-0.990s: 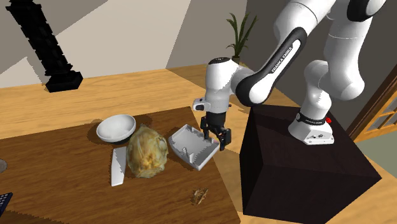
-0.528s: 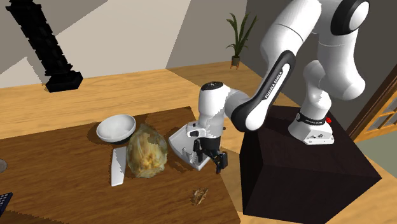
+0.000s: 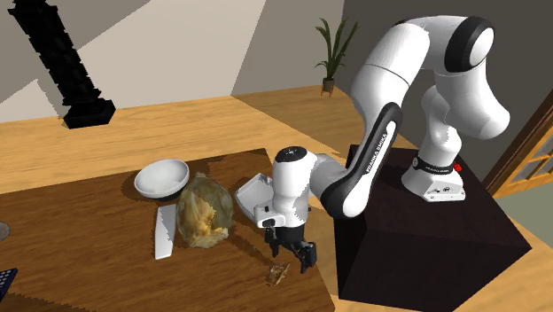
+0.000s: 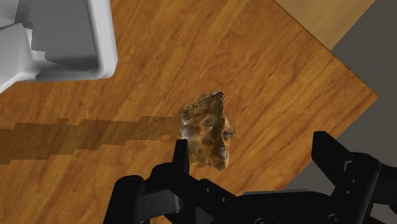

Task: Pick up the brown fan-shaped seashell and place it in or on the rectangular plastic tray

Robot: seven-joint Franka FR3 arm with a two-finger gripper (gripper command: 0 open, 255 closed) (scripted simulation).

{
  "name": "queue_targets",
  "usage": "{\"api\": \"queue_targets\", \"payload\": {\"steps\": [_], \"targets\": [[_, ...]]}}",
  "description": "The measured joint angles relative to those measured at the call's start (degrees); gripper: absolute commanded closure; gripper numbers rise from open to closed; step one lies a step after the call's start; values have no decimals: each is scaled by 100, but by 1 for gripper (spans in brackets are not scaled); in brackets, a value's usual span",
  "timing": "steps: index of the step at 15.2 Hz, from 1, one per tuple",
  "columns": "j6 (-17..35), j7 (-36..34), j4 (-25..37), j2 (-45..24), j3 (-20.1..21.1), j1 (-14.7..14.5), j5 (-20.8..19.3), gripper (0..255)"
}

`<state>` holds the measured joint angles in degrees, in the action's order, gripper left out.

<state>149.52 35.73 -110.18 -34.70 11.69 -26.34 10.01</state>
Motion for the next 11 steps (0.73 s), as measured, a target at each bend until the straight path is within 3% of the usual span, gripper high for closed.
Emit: {"api": "queue_targets", "payload": {"steps": [11], "targets": [[277, -14, 233, -500, -30, -107, -44, 0]]}}
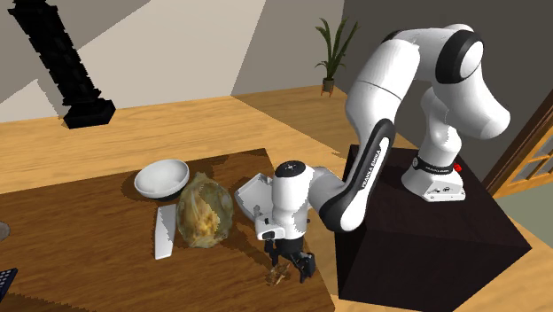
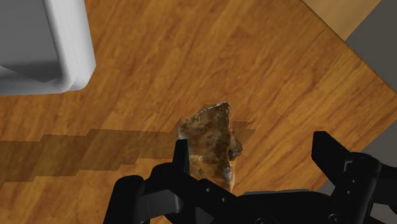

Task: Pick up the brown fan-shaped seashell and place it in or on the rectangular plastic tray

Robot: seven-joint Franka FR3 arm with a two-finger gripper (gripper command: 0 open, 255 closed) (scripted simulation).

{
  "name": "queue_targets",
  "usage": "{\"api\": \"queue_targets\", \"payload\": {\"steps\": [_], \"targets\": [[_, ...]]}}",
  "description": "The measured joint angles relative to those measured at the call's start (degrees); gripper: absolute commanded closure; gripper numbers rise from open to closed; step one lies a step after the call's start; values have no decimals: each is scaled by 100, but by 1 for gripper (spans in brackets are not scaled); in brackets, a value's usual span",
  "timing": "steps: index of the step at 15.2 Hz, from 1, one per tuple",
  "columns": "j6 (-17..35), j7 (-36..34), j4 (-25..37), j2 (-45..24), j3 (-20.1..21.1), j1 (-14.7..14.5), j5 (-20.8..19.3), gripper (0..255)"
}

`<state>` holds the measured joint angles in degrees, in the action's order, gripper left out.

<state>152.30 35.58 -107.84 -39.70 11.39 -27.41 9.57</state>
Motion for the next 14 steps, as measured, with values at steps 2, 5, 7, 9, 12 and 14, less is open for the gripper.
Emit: {"api": "queue_targets", "payload": {"steps": [2, 5, 7, 9, 12, 14], "targets": [[1, 0, 0, -1, 0, 0, 0, 255], [12, 1, 16, 14, -14, 12, -2, 255], [24, 5, 14, 29, -5, 12, 2, 255], [17, 14, 8, 29, 17, 5, 5, 255], [52, 25, 4, 7, 8, 20, 7, 0], [-56, -99, 101, 32, -133, -142, -127, 0]]}}
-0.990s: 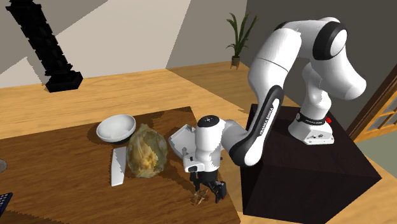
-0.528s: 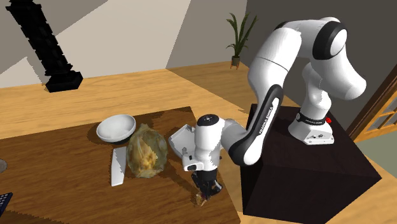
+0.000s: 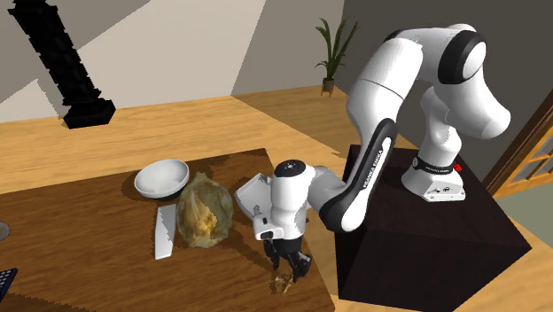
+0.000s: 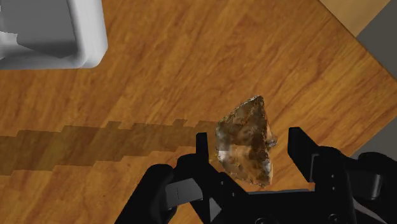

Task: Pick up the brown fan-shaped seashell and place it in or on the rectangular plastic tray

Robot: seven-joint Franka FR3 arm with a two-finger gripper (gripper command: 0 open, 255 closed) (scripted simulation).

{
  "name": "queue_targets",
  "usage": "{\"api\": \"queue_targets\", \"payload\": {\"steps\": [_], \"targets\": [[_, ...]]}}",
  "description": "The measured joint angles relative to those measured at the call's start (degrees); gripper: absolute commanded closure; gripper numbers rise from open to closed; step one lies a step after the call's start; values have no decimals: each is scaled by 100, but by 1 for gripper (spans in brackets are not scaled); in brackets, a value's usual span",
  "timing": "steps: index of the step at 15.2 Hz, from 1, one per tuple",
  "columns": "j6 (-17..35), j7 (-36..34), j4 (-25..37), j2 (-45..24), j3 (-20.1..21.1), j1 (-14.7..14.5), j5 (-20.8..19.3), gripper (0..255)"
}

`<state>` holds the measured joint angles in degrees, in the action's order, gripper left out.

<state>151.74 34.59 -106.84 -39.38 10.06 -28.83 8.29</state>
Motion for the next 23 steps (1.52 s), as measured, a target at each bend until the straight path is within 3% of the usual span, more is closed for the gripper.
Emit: {"api": "queue_targets", "payload": {"steps": [2, 4, 16, 17, 23], "targets": [[-349, -362, 238, 88, -360, -456, -423, 0], [-431, -492, 360, 34, -487, -621, -591, 0], [-231, -554, 590, -406, -553, -717, -666, 0], [-231, -554, 590, -406, -553, -717, -666, 255], [-231, -554, 589, -400, -553, -717, -666, 255]]}}
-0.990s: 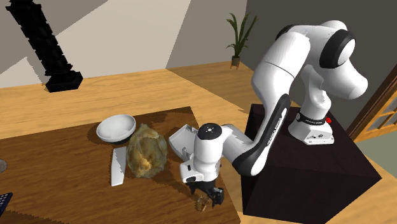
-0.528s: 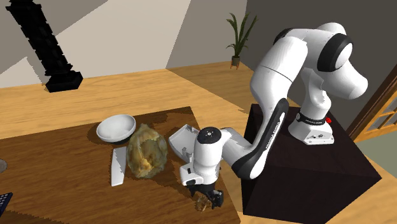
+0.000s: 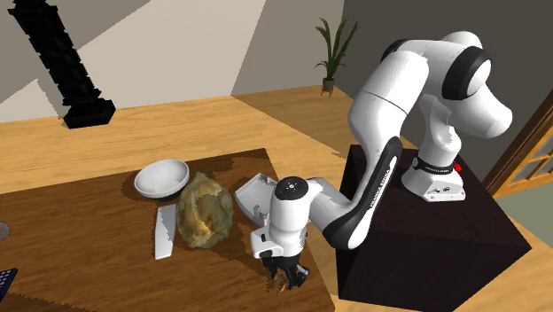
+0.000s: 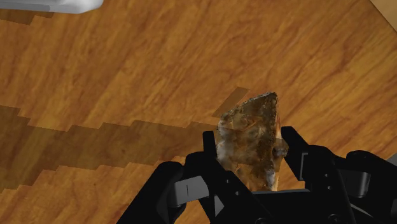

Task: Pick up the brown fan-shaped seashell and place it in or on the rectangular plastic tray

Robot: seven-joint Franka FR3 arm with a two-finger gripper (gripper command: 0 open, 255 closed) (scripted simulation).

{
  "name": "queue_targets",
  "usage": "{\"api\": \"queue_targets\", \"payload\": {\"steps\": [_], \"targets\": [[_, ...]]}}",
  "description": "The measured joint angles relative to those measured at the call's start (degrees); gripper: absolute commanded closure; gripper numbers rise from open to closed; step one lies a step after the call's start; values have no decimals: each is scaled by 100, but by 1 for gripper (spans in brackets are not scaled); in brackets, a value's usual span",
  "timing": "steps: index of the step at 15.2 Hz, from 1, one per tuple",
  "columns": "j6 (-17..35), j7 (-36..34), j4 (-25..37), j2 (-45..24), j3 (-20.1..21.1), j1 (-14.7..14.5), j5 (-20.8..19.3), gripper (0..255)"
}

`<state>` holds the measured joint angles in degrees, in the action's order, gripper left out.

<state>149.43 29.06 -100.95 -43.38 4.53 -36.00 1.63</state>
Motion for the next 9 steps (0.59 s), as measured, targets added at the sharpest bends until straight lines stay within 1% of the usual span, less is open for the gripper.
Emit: {"api": "queue_targets", "payload": {"steps": [4, 9], "targets": [[-1, 0, 0, 0, 1, 0, 0, 255], [-158, -12, -90, 246, 9, 5, 7, 255]]}}
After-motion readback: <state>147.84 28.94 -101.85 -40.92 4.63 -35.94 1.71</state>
